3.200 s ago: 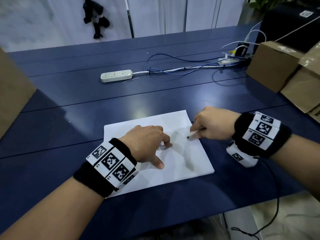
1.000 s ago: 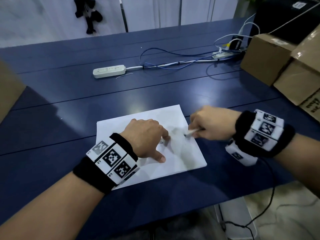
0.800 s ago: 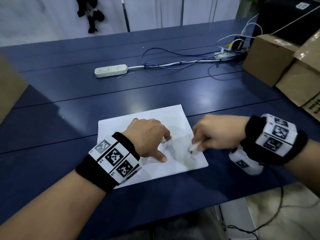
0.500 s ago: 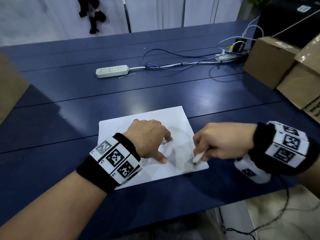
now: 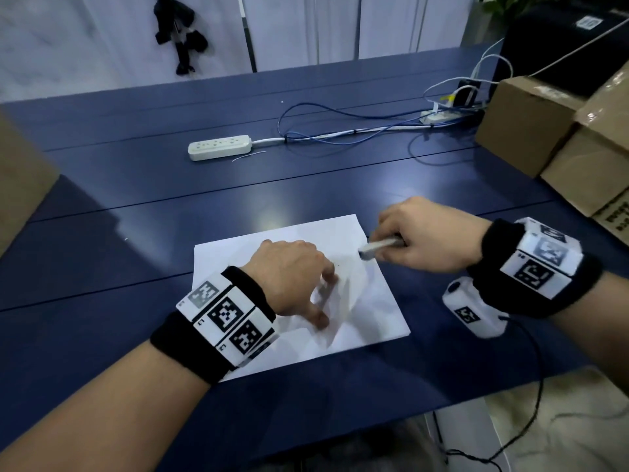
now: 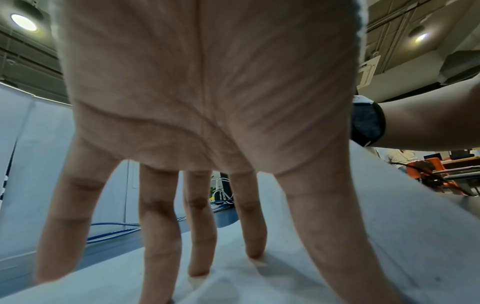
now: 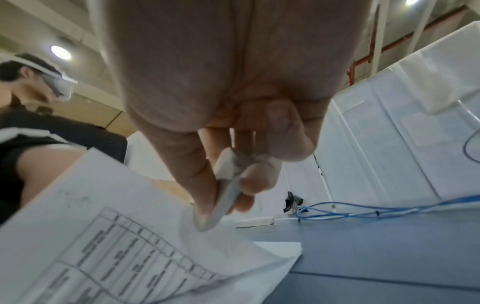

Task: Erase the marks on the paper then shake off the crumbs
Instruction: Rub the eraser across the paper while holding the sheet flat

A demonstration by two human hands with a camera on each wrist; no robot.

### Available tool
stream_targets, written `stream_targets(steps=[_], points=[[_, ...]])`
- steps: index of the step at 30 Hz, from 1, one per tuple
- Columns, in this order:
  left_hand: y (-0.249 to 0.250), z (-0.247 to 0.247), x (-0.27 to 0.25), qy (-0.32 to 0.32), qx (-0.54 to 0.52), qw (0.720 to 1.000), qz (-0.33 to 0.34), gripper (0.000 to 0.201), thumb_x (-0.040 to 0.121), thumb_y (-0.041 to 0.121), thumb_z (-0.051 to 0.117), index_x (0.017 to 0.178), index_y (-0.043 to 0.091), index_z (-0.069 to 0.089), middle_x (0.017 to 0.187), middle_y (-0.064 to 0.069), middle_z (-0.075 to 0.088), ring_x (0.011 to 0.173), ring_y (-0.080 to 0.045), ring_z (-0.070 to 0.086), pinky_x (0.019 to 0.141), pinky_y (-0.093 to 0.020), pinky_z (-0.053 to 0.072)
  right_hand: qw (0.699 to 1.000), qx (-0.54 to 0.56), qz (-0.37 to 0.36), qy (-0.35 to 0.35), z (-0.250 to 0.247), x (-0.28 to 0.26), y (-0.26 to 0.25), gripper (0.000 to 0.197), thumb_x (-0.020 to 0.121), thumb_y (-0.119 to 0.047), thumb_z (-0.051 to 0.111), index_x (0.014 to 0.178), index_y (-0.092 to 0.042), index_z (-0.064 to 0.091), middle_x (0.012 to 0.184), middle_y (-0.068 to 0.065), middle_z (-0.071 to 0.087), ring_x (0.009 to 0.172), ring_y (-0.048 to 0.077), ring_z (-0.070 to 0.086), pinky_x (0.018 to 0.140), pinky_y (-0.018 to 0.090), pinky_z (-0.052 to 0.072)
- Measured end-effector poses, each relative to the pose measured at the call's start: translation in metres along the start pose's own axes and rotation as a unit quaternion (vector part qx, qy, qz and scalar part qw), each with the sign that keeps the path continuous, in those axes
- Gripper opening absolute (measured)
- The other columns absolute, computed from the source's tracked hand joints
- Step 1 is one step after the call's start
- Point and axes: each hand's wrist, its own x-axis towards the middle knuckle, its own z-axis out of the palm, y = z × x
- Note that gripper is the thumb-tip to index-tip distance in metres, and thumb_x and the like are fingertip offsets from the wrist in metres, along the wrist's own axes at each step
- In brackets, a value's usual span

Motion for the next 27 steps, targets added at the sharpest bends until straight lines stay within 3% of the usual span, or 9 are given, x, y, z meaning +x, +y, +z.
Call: stream_targets(steps=[2, 5, 9, 13, 16, 18, 21, 24, 27], points=[[0.000, -0.001, -0.001, 0.001, 0.002, 1.000, -0.001, 0.075, 0.065, 0.075, 0.071, 0.131, 0.043, 0.054, 0.098, 0.012, 0.045, 0.107, -0.018, 0.055, 0.084, -0.037, 0.047, 1.000, -0.025, -0.004, 0.018, 0.002, 0.007, -0.001, 0.019, 0.090, -0.036, 0.057, 0.091, -0.028, 0.073, 0.071, -0.014, 0.043, 0.077, 0.015, 0.049, 0.064, 0.032, 0.041], [0.000, -0.001, -0.001, -0.001, 0.000, 1.000, -0.003, 0.074, 0.066, 0.074, 0.072, 0.131, 0.043, 0.053, 0.106, 0.010, 0.052, 0.109, -0.018, 0.055, 0.084, -0.037, 0.045, 0.996, 0.029, -0.013, 0.082, 0.001, 0.006, -0.005, 0.021, 0.083, -0.035, 0.057, 0.087, -0.025, 0.075, 0.073, -0.012, 0.051, 0.073, 0.017, 0.054, 0.068, 0.038, 0.050], [0.000, -0.001, -0.001, 0.002, -0.008, 1.000, -0.001, 0.071, 0.068, 0.070, 0.074, 0.131, 0.043, 0.053, 0.114, 0.009, 0.055, 0.107, -0.019, 0.056, 0.082, -0.036, 0.044, 0.984, 0.099, -0.003, 0.146, -0.005, 0.001, -0.009, 0.024, 0.078, -0.036, 0.058, 0.088, -0.024, 0.077, 0.077, -0.006, 0.061, 0.068, 0.015, 0.056, 0.067, 0.031, 0.047], [0.000, 0.000, -0.001, 0.004, -0.004, 1.000, -0.001, 0.069, 0.070, 0.071, 0.072, 0.130, 0.043, 0.053, 0.102, 0.011, 0.049, 0.107, -0.018, 0.055, 0.080, -0.035, 0.041, 0.999, 0.019, -0.036, -0.012, 0.013, 0.011, -0.004, 0.018, 0.086, -0.034, 0.064, 0.099, -0.030, 0.075, 0.085, -0.009, 0.061, 0.077, 0.012, 0.053, 0.075, 0.037, 0.051], [-0.001, 0.001, -0.001, 0.008, -0.001, 1.000, 0.000, 0.068, 0.070, 0.071, 0.072, 0.129, 0.043, 0.053, 0.097, 0.013, 0.043, 0.108, -0.016, 0.054, 0.078, -0.033, 0.038, 0.997, -0.027, -0.038, -0.065, 0.023, 0.011, -0.003, 0.023, 0.089, -0.041, 0.058, 0.104, -0.031, 0.072, 0.093, -0.008, 0.062, 0.088, 0.019, 0.056, 0.075, 0.043, 0.053], [-0.002, 0.001, 0.000, 0.010, -0.003, 1.000, 0.002, 0.069, 0.069, 0.071, 0.072, 0.129, 0.042, 0.054, 0.097, 0.013, 0.042, 0.104, -0.016, 0.053, 0.077, -0.033, 0.038, 0.991, -0.056, -0.081, -0.094, 0.024, 0.002, -0.004, 0.025, 0.090, -0.042, 0.054, 0.106, -0.031, 0.071, 0.096, -0.008, 0.062, 0.091, 0.020, 0.058, 0.075, 0.040, 0.052], [-0.003, 0.002, 0.001, 0.010, -0.006, 1.000, 0.005, 0.069, 0.069, 0.071, 0.073, 0.129, 0.042, 0.054, 0.099, 0.013, 0.044, 0.092, -0.014, 0.048, 0.076, -0.033, 0.037, 0.971, -0.001, -0.152, -0.184, 0.022, -0.012, -0.012, 0.022, 0.088, -0.034, 0.062, 0.106, -0.030, 0.072, 0.093, -0.011, 0.062, 0.083, 0.012, 0.056, 0.074, 0.031, 0.047], [-0.003, 0.002, 0.000, 0.006, -0.008, 1.000, 0.008, 0.068, 0.070, 0.070, 0.072, 0.129, 0.042, 0.054, 0.099, 0.012, 0.044, 0.102, -0.016, 0.053, 0.078, -0.033, 0.038, 0.985, 0.015, -0.082, -0.153, 0.023, 0.007, -0.005, 0.023, 0.086, -0.038, 0.062, 0.102, -0.027, 0.074, 0.087, -0.011, 0.065, 0.078, 0.010, 0.054, 0.073, 0.026, 0.044], [-0.003, 0.001, -0.002, 0.005, -0.015, 1.000, 0.006, 0.064, 0.071, 0.070, 0.072, 0.126, 0.043, 0.055, 0.099, 0.012, 0.045, 0.104, -0.016, 0.054, 0.084, -0.035, 0.043, 0.994, -0.056, -0.015, -0.087, 0.020, 0.026, 0.008, 0.038, 0.081, -0.051, 0.048, 0.099, -0.029, 0.072, 0.088, -0.002, 0.068, 0.088, 0.024, 0.062, 0.078, 0.038, 0.052]])
